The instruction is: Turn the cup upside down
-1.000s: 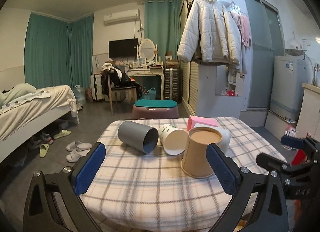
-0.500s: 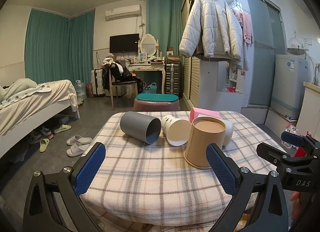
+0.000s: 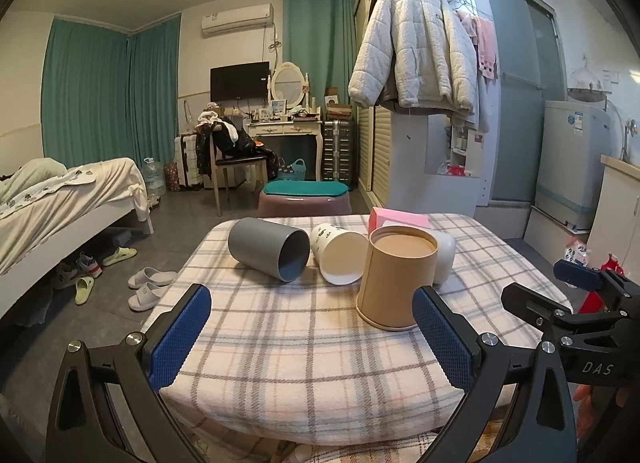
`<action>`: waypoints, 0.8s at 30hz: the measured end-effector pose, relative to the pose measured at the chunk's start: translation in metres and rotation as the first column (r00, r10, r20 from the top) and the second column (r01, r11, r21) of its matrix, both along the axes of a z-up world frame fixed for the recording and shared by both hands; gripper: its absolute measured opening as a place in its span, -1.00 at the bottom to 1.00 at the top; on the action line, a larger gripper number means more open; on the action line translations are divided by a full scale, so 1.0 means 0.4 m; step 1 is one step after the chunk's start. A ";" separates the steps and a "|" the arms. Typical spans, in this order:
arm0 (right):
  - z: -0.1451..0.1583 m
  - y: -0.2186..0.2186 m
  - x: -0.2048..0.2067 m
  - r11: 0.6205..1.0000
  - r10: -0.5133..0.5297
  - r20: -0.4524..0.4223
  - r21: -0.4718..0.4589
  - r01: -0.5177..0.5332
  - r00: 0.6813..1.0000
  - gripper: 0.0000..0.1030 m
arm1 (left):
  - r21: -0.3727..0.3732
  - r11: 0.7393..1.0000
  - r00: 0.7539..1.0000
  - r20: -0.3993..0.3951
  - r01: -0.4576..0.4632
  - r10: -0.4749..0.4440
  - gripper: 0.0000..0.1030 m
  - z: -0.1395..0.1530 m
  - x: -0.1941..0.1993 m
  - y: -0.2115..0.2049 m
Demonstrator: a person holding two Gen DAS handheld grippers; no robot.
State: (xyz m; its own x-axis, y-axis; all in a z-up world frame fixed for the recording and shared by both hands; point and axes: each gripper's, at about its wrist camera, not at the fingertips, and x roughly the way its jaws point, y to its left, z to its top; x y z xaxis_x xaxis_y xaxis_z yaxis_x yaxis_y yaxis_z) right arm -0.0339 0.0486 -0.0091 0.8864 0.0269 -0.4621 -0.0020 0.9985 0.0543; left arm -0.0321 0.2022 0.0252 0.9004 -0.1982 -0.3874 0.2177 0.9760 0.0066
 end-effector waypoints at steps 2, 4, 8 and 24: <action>0.000 0.000 0.000 1.000 -0.001 0.001 0.000 0.001 1.000 1.00 | -0.005 1.000 1.000 -0.002 0.001 -0.001 1.00 0.000 0.000 0.000; -0.002 -0.001 -0.001 1.000 -0.003 0.001 0.003 0.003 1.000 1.00 | -0.007 1.000 1.000 -0.003 -0.002 0.002 1.00 0.001 0.001 0.001; -0.005 -0.002 -0.002 1.000 -0.006 -0.005 0.010 0.006 1.000 1.00 | -0.016 1.000 1.000 -0.006 -0.008 0.008 1.00 0.001 0.000 0.002; -0.007 -0.002 -0.001 1.000 -0.006 -0.006 0.008 0.006 1.000 0.99 | -0.018 1.000 1.000 -0.012 -0.013 0.012 1.00 -0.002 0.004 0.005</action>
